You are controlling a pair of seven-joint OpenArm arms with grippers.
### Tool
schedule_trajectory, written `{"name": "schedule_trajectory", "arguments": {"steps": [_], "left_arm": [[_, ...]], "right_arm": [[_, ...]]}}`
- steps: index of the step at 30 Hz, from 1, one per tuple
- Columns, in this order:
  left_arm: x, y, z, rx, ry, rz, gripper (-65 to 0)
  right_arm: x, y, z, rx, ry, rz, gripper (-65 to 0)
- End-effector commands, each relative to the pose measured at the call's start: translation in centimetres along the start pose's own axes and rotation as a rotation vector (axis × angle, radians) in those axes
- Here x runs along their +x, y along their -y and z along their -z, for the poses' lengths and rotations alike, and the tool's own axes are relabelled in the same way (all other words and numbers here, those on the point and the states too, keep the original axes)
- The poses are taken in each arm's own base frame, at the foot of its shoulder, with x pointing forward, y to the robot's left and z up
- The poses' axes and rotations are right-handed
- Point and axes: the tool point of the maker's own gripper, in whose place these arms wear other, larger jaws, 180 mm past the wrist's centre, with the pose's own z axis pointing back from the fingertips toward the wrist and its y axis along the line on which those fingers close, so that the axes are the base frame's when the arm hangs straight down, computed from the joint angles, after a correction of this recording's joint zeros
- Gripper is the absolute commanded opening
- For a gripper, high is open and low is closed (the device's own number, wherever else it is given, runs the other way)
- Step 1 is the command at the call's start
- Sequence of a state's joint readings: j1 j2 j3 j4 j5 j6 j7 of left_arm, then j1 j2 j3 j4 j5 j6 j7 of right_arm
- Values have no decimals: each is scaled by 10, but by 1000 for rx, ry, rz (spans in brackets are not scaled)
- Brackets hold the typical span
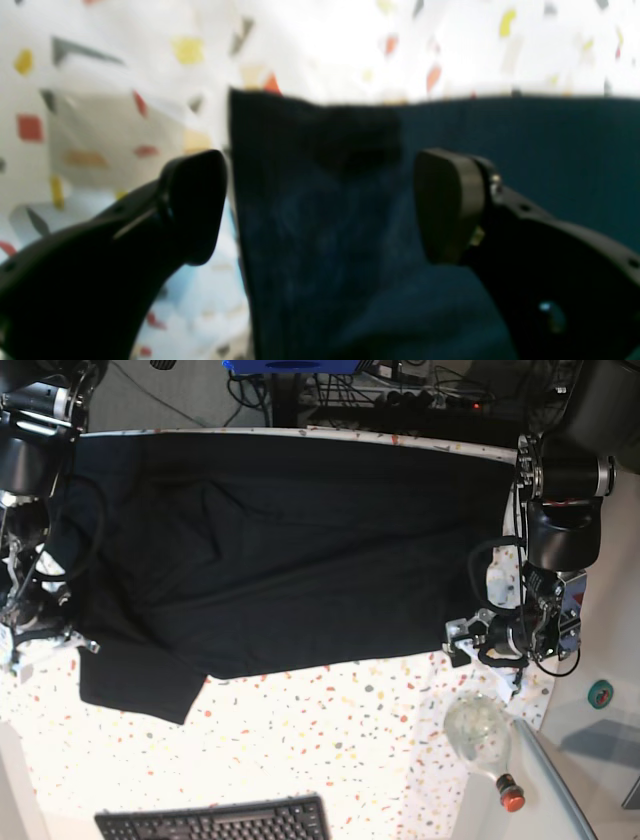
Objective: Layout the t-shirt on the table in an organized manner, then fold the t-shirt properly
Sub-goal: 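Grasp the shirt's side edges with both grippers near the hem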
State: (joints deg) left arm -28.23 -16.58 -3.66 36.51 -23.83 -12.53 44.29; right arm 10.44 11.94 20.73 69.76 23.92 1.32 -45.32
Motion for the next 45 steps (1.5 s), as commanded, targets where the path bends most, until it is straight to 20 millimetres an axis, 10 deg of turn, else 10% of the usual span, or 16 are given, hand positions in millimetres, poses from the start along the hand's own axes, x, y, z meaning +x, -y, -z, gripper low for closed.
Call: {"name": "schedule_trajectory", "arguments": {"steps": [1,15,35,45], "left_arm": [[5,-6,-1,7,8,-12,-153],[-6,-13,7,14,-1,-43,-647],[92,30,-58,-34,220,116,-650],[113,16,-78,-40,309,34,-650]], "right_arm": [[24,-3,-7,9,61,-11,-650],[24,-3,-7,9,63,-11,-650],[75,-24,-13,82,256,-73,-650],[84,-38,12,167,359,-249,-650]]}}
